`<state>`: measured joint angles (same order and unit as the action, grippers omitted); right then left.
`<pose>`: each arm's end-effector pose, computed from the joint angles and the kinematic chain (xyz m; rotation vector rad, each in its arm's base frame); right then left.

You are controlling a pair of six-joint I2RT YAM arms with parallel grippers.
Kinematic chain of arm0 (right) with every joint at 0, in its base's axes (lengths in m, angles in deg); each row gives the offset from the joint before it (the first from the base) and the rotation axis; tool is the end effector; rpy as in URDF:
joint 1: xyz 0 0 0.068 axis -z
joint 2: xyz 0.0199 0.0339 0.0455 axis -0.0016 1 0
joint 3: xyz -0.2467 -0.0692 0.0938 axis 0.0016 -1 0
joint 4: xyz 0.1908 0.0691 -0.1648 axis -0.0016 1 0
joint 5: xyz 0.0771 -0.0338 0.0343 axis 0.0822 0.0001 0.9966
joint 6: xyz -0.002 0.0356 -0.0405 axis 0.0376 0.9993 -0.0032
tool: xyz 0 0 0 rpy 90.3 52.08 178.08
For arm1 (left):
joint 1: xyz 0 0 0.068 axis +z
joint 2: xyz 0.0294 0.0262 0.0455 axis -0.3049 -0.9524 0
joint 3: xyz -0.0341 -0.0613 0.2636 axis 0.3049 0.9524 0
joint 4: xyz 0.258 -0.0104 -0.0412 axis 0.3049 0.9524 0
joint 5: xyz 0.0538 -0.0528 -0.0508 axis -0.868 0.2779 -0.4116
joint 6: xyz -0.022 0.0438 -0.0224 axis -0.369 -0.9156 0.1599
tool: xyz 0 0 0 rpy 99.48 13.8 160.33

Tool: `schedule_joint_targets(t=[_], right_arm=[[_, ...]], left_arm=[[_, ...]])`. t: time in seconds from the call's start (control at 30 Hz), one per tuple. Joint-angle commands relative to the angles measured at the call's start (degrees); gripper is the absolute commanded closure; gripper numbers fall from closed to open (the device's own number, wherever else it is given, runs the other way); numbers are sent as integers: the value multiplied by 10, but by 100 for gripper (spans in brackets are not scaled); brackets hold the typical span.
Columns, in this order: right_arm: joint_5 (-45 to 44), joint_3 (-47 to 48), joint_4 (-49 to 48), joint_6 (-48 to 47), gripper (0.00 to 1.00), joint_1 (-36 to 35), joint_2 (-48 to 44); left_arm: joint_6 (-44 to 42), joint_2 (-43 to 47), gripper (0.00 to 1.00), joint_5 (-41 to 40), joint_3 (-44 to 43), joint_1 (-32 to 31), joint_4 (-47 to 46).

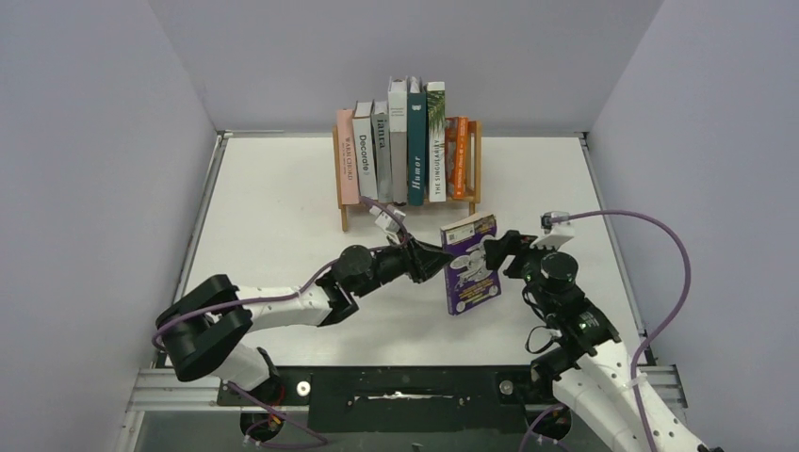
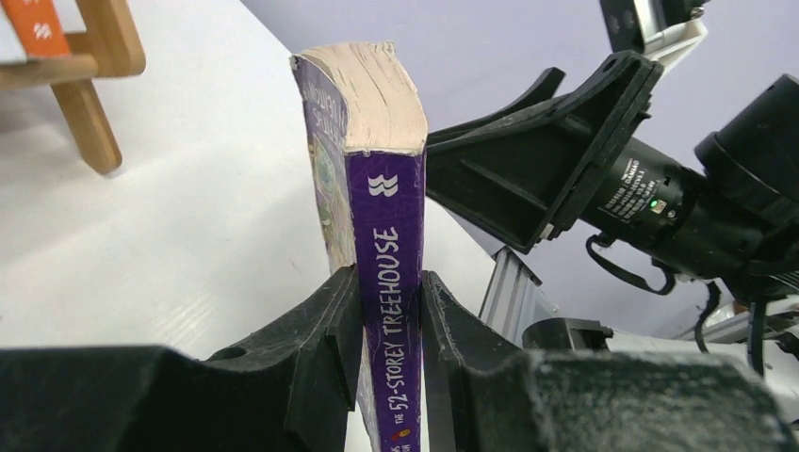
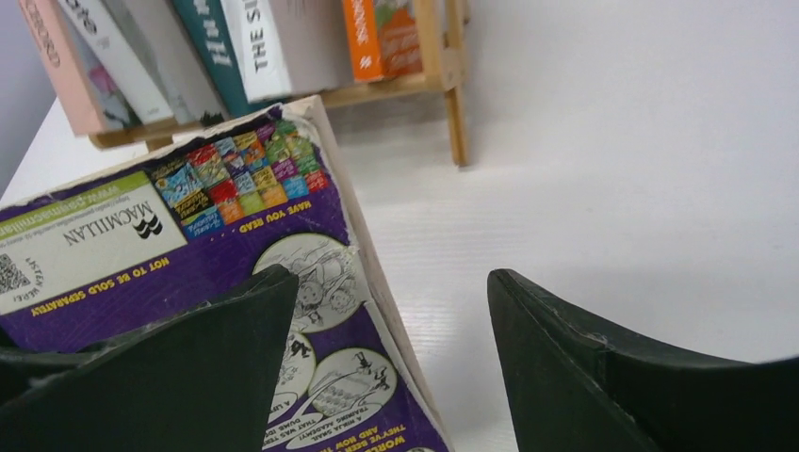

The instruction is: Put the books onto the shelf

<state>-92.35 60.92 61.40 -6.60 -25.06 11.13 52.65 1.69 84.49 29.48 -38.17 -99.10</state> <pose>0.1371 0.0611 0.2618 0.0810 1.8896 0.5498 0.1704 -0.2570 0.2348 0.2722 1.6265 -1.4143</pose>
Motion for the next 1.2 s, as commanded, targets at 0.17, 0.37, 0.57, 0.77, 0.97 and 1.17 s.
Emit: schedule_joint_targets(t=[0.17,0.37,0.57,0.77,0.97,1.17], right_arm=[[-204,83,123,20,23,4,-88],[-255,89,166,46,23,4,-109],[-248,80,165,51,23,3,-103],[-243,72,157,48,23,1,-102],[-226,73,147,37,23,1,-80],[-214,61,134,37,22,0,-72]], left_arm=[[-114,64,100,-95,-132,-26,139],[-168,48,100,-171,-220,-39,211],[-231,0,100,-250,-347,-49,263],[-302,-62,100,-328,-473,-59,308],[-356,-123,100,-396,-578,-60,342],[-452,-174,100,-472,-638,-62,291]])
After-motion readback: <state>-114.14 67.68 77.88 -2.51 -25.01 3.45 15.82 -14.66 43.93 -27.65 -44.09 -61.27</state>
